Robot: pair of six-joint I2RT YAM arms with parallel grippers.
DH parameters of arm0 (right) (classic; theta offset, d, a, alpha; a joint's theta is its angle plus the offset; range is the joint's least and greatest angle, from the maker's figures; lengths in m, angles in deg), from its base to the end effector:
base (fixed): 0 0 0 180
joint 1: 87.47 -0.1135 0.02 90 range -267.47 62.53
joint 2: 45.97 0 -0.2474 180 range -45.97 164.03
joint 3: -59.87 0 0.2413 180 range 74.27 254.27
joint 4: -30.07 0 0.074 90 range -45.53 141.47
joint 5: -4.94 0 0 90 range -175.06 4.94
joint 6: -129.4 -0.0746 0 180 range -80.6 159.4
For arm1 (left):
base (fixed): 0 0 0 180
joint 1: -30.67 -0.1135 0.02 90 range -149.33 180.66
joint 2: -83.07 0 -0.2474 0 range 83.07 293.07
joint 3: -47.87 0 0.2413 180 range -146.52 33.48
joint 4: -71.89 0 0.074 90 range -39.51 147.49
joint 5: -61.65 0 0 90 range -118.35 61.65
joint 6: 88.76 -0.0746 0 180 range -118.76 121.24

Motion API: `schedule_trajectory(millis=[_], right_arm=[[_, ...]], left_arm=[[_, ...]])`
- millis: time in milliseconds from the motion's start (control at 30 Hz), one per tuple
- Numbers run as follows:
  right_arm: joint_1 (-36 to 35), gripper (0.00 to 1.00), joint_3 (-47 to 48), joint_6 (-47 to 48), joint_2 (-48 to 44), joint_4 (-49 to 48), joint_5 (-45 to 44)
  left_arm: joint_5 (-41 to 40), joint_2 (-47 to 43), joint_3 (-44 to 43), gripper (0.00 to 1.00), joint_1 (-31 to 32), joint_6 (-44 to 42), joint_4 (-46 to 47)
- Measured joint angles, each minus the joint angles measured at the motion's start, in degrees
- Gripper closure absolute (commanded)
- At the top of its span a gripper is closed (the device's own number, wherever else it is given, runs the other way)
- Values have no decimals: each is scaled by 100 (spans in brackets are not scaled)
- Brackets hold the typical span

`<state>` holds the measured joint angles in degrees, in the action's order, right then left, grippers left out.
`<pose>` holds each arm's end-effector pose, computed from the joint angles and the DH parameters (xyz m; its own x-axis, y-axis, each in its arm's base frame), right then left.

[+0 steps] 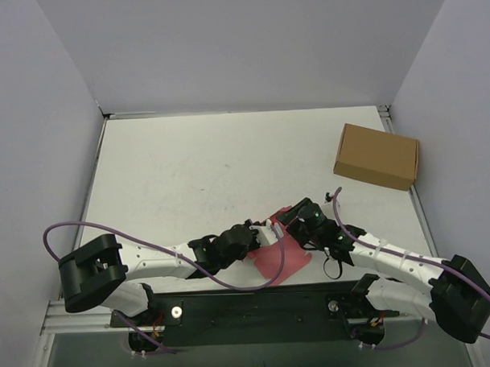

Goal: Fold the paper box

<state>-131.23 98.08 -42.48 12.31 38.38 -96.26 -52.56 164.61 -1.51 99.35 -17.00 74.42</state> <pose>0.1877 0.1597 0.1712 -0.5980 0.7720 -0.2157 0.2615 0.4422 0.8580 0.1417 -0.2789 0.1595 0.0546 0.6451 -0.7621 0.7401 0.4862 0.4646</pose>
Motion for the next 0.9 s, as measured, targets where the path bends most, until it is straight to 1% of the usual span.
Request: schedule_trajectory(millis=[167,367,467,600,667,767,800,900], right_arm=[[-57,49,140,-57,520,-254,7],[-221,50,369,-61,586,-466,2],[-273,52,402,-63,643,-542,2],[-282,58,459,-76,922,-616,4],[-282,60,459,-83,1069,-667,9],[-282,73,470,-94,1250,-732,13],[-282,83,474,-111,1287,-752,13],[-282,94,533,-107,1346,-846,46]], left_arm=[[2,0,0,100,2,-4,0],[0,0,0,100,17,-7,0],[-2,0,-2,100,20,-9,0],[-2,0,0,100,24,-22,0],[-2,0,0,100,26,-26,0],[-4,-2,-2,100,42,-46,2],[-4,-2,-2,100,48,-46,0],[-9,-2,0,100,74,-48,-7]])
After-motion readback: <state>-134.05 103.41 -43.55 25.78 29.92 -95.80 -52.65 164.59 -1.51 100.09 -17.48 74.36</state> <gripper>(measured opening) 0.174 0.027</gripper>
